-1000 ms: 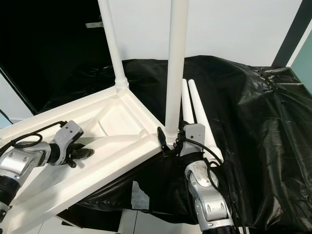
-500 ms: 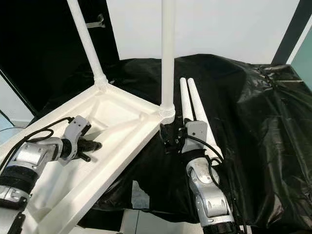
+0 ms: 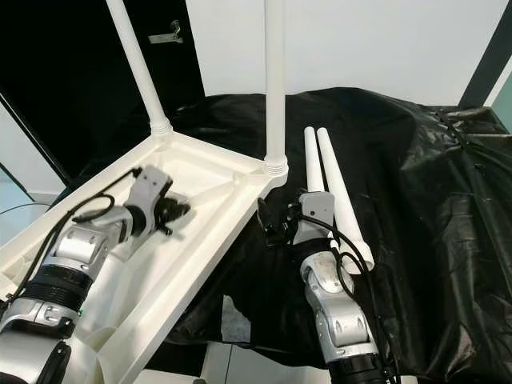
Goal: Building children table
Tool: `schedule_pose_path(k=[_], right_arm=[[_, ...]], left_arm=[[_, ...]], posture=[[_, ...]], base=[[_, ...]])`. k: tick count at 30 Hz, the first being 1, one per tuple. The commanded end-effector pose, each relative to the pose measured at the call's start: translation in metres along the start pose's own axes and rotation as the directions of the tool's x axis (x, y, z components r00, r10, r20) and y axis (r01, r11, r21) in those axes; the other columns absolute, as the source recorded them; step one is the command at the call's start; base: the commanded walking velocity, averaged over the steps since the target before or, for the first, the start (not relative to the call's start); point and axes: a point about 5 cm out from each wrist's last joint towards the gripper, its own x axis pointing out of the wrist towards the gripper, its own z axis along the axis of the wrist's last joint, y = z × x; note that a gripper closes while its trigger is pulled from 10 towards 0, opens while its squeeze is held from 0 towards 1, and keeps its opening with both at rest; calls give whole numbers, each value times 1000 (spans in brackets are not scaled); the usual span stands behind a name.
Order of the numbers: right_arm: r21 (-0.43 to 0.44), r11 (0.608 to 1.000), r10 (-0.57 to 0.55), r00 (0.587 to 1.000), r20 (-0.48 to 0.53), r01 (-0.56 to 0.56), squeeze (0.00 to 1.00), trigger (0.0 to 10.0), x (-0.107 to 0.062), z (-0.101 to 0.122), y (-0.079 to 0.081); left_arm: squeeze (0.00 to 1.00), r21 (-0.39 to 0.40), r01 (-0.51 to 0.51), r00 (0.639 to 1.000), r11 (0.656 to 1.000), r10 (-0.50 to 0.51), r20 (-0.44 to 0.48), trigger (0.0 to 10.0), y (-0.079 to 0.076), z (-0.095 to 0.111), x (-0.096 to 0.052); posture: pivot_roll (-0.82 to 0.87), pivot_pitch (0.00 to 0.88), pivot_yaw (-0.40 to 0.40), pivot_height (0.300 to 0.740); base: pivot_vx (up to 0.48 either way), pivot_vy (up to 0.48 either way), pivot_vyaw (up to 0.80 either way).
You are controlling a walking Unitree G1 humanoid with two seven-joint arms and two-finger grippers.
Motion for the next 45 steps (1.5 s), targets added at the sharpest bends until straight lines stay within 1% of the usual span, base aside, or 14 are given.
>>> schedule_pose_path(k=[1, 5, 8, 9, 14, 19, 26, 28, 30, 31, 34, 39, 41, 45], right_arm=[[20, 1000, -18, 999, -32, 19, 0, 10000, 1, -5, -3], [20, 999, -37, 998, -52, 38, 0, 10000, 5, -7, -4], [-7, 998, -63, 994, -91, 62, 0, 10000, 9, -11, -7], [-2, 997, -81, 989, -120, 82, 0, 10000, 12, -15, -10], [-26, 996, -91, 980, -177, 87, 0, 10000, 21, -20, -15], [-24, 997, -80, 977, -196, 77, 0, 10000, 25, -21, -14], [-21, 998, -58, 971, -232, 55, 0, 10000, 34, -21, -13], [-18, 999, -46, 965, -256, 43, 0, 10000, 40, -22, -13], [-11, 999, -42, 962, -269, 41, 0, 10000, 42, -23, -14], [-11, 999, -42, 962, -269, 41, 0, 10000, 42, -23, -14], [-15, 999, -33, 957, -289, 30, 0, 10000, 49, -23, -17], [-3, 1000, -17, 954, -299, 16, 0, 10000, 55, -20, -19], [-3, 1000, -17, 954, -299, 16, 0, 10000, 55, -20, -19], [20, 1000, 11, 948, -318, -4, 0, 10000, 63, -19, -20]], left_arm=[[0, -1, 27, 998, 1000, -27, 64, 10000, 2, 7, -7], [0, 51, 67, 984, 996, -75, 162, 10000, 9, 15, -23], [0, 72, 95, 981, 993, -106, 165, 10000, 14, 10, -34], [0, 124, 113, 983, 986, -129, 131, 10000, 17, 0, -45], [0, 118, 175, 982, 978, -182, 58, 10000, 22, -15, -61], [0, 124, 178, 982, 976, -185, 40, 10000, 23, -18, -66], [0, 172, 165, 986, 971, -164, -18, 10000, 34, -29, -84], [0, 181, 155, 988, 971, -149, -48, 10000, 44, -33, -100], [0, 178, 155, 987, 972, -144, -75, 10000, 47, -37, -108], [0, 178, 155, 987, 972, -144, -75, 10000, 47, -37, -108], [0, 176, 176, 975, 968, -148, -163, 10000, 48, -50, -127], [0, 169, 202, 961, 965, -162, -224, 10000, 44, -58, -141], [0, 169, 202, 961, 965, -162, -224, 10000, 44, -58, -141], [0, 154, 262, 924, 953, -202, -324, 10000, 36, -69, -156]], posture=[[61, 0, 69, 740], [67, 0, 68, 740], [74, 0, 64, 740], [79, 0, 59, 740], [98, 0, 47, 740], [99, 0, 42, 740], [100, 0, 34, 740], [94, 0, 40, 740], [89, 0, 43, 740], [89, 0, 43, 740], [87, 0, 39, 740], [94, 0, 27, 740], [94, 0, 27, 740], [106, 0, 17, 740]], base=[[0, 0, 0], [0, 0, 0], [0, 0, 0], [0, 0, 0], [0, 0, 0], [0, 0, 0], [0, 0, 0], [0, 0, 0], [0, 0, 0], [0, 0, 0], [0, 0, 0], [0, 0, 0], [0, 0, 0], [0, 0, 0]])
